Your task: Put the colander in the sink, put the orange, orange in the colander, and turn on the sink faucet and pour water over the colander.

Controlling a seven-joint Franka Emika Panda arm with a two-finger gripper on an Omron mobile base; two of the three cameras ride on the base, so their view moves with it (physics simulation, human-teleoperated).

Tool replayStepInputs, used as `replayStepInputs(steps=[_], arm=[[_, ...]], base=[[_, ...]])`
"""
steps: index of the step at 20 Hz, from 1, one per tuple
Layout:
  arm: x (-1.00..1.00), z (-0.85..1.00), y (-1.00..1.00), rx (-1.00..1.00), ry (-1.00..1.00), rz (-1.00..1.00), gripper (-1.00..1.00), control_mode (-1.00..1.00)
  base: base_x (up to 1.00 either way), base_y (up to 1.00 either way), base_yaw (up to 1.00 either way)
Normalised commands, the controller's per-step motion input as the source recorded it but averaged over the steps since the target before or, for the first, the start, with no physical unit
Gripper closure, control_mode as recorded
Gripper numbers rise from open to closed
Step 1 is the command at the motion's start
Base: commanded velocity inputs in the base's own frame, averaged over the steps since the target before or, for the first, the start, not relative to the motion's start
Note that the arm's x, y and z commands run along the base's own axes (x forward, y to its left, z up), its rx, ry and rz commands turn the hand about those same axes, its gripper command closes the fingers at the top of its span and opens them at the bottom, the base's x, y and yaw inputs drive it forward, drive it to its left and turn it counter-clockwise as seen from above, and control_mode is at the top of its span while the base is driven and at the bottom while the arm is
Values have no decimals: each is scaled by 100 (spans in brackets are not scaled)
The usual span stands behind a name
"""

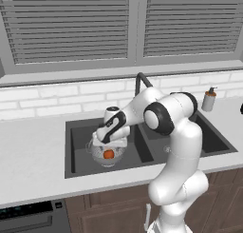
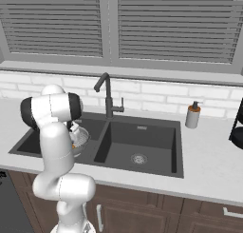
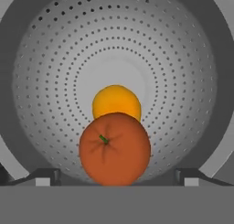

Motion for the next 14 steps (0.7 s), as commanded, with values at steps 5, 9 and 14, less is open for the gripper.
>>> replayStepInputs(steps=[5,9,14], arm=[[-2,53,0,0,1,0,-100,-100],[-33,62,-1,0,0,0,-100,-100],[-61,45,-12,0,0,0,-100,-100]], base=[[0,0,0],[0,0,0],[0,0,0]])
